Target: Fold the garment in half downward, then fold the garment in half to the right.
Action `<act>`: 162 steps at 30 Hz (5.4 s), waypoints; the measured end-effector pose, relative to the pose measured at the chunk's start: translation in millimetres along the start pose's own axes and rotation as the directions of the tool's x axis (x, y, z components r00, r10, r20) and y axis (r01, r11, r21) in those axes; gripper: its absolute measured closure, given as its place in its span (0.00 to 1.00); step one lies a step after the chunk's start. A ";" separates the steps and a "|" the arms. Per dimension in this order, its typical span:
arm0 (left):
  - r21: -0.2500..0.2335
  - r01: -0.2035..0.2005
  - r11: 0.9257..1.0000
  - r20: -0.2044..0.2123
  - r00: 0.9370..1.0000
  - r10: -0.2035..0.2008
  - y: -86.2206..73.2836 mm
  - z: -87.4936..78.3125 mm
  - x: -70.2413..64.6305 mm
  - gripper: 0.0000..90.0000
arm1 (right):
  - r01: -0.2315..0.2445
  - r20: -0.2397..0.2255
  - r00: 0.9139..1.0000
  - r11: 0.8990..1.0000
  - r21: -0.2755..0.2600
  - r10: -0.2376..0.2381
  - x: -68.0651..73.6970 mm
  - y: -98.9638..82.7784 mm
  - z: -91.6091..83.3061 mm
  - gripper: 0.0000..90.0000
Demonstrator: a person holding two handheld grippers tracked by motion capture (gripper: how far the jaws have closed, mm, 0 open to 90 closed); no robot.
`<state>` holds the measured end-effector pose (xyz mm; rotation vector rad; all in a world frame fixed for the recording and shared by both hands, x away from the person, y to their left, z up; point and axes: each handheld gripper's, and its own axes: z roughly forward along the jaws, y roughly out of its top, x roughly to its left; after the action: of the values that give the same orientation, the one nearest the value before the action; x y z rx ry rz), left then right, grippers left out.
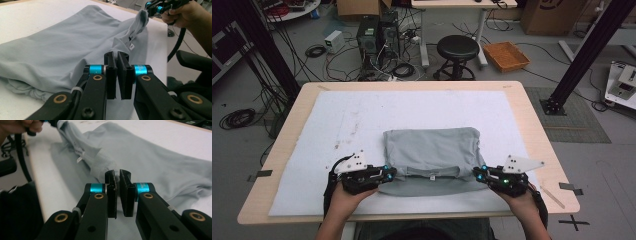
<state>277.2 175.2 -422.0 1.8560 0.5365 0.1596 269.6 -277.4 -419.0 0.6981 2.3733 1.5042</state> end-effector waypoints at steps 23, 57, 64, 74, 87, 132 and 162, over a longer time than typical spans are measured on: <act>0.060 0.148 0.987 -0.210 0.969 -0.132 5.9 21.9 54.9 0.51 | -0.120 0.227 0.969 0.989 0.087 0.098 -48.1 -0.6 13.4 0.70; 0.177 0.189 0.966 -0.406 0.908 -0.103 18.5 54.2 116.0 0.88 | -0.263 0.351 0.912 0.958 0.111 0.210 -130.3 21.3 61.6 0.83; 0.148 0.224 0.963 -0.416 0.898 -0.145 16.2 61.5 120.9 0.73 | -0.292 0.329 0.912 0.950 0.107 0.244 -135.0 28.9 73.4 0.69; 0.147 0.210 0.967 -0.421 0.898 -0.131 20.4 63.7 124.7 0.92 | -0.273 0.368 0.906 0.953 0.135 0.208 -147.3 27.9 82.3 0.95; 0.120 0.245 0.962 -0.521 0.841 -0.149 22.5 47.3 127.7 0.65 | -0.277 0.417 0.888 0.950 0.147 0.194 -144.3 29.6 78.7 0.73; 0.114 0.185 0.976 -0.356 0.925 -0.133 4.4 22.3 25.1 0.30 | -0.191 0.364 0.920 0.978 0.086 0.148 -112.4 49.4 65.3 0.27; 0.269 0.113 0.956 -0.337 0.941 -0.017 -24.7 26.6 -13.6 0.47 | -0.181 0.354 0.927 0.975 0.127 0.126 -106.3 48.5 69.4 0.27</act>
<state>267.8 152.7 -452.1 2.1020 0.8937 0.3723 404.3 -261.0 -410.9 1.1096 2.2221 1.1394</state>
